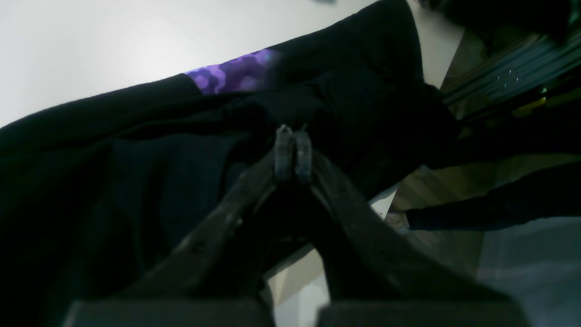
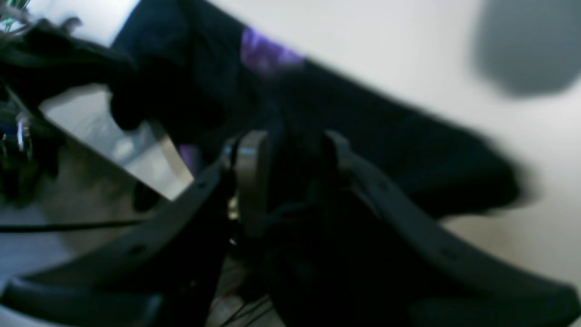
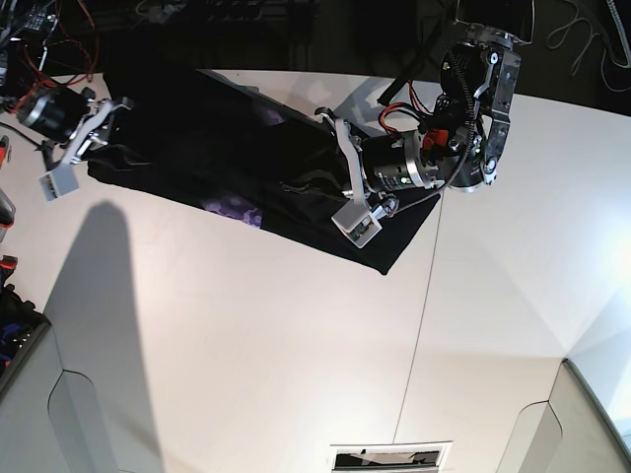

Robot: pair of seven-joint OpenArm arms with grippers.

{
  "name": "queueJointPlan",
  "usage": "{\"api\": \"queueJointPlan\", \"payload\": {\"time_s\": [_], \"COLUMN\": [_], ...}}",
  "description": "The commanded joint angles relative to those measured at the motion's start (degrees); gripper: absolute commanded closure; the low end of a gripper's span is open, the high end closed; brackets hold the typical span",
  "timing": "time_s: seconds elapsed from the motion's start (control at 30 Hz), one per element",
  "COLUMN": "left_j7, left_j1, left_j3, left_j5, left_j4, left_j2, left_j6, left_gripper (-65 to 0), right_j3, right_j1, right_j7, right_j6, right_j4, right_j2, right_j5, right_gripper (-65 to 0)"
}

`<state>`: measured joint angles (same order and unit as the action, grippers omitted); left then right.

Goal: Layout the t-shirt on the table in an organized manner, then fold the t-shirt properly
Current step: 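Drag the folded shirt with both grippers toward the right gripper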

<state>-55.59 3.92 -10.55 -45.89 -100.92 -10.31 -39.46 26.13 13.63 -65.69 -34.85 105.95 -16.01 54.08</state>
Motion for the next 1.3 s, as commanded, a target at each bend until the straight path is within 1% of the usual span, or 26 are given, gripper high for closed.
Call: {"api": "queueJointPlan", "payload": {"time_s": [0.0,0.07,0.13,0.2,0.3,0.37,0.43,0.57,0.67,0.77,0.83,0.87,0.93,1.0,1.07,1.17,1.27], "left_j7": [1.4,1.4,1.4,1.4,1.38,1.4,1.79,4.59,5.18,5.25,5.2,5.2,5.22,5.25,5.27,5.25,5.25], "left_j1": [-0.9,-0.9,-0.9,-0.87,-0.87,-0.87,-0.92,-0.94,-0.94,-0.92,-0.87,-0.87,-0.92,-0.94,-0.98,-1.05,-1.05], "left_j3": [0.0,0.0,0.0,0.0,0.0,0.0,0.0,0.0,0.0,0.11,0.11,0.11,0.11,0.11,0.11,0.11,0.11], "left_j5": [-1.38,-1.49,-1.46,-1.42,-1.42,-1.4,-1.07,3.87,6.25,6.32,6.34,6.29,6.19,5.99,5.57,4.61,4.57], "left_j4": [-1.14,-1.14,-1.14,-1.14,-1.14,-1.11,-1.11,-1.11,-1.11,-1.11,-1.11,-1.11,-1.11,-1.11,-1.11,-1.11,-1.11], "left_j2": [0.13,0.13,0.13,0.11,0.11,0.11,0.11,0.11,-0.09,-0.74,-1.4,-1.7,-2.1,-2.1,-2.1,-2.1,-2.12], "left_j6": [-0.54,-0.54,-0.54,-0.54,-0.54,-0.54,-0.54,-0.54,-0.54,-0.54,-0.54,-0.54,-0.54,-0.54,-0.54,-0.54,-0.54], "left_gripper": [0.0,0.0,0.0,0.0,0.0,0.0,0.0,0.0,0.0,0.0,0.0,0.0,0.0,0.0,0.0,0.0,0.0], "right_j3": [-1.53,-4.83,-6.19,-5.7,-3.89,-2.58,-1.44,1.68,7.3,15.06,19.8,21.38,23.82,24.79,24.74,24.63,22.77], "right_j1": [-0.83,-1.6,-1.68,-1.51,-1.51,-1.62,-2.4,-3.91,-3.91,-3.74,-2.86,-1.81,0.46,2.75,4.48,5.18,5.14], "right_j7": [1.77,2.54,2.93,3.04,4.04,4.46,4.24,0.42,-1.51,-3.39,-4.79,-4.9,-4.87,-4.87,-4.85,-4.63,-3.08], "right_j6": [0.13,0.52,0.59,0.74,1.01,0.98,0.98,0.96,0.94,0.5,-0.11,-0.2,-0.52,-0.52,-0.52,-0.52,-0.52], "right_j4": [-1.31,-5.51,-8.76,-11.08,-13.05,-12.94,-12.57,-11.26,-9.88,-9.07,-8.92,-8.92,-8.94,-8.96,-9.01,-9.14,-10.14], "right_j2": [-0.68,-0.68,-0.7,-0.83,-1.22,-1.42,-1.46,-1.46,-1.46,-1.46,-1.92,-2.56,-3.78,-4.98,-5.84,-5.86,-5.88], "right_j5": [-1.44,-5.62,-7.82,-8.68,-7.93,-5.38,-1.25,6.32,8.48,10.36,12.98,13.92,13.81,13.86,13.84,13.77,13.2], "right_gripper": [-18.6,-18.6,-18.6,-18.6,-18.6,-18.6,-18.6,-18.6,-18.6,-18.6,-18.7,-19.2,-21.5,-23.9,-26.5,-31.4,-36.3]}}
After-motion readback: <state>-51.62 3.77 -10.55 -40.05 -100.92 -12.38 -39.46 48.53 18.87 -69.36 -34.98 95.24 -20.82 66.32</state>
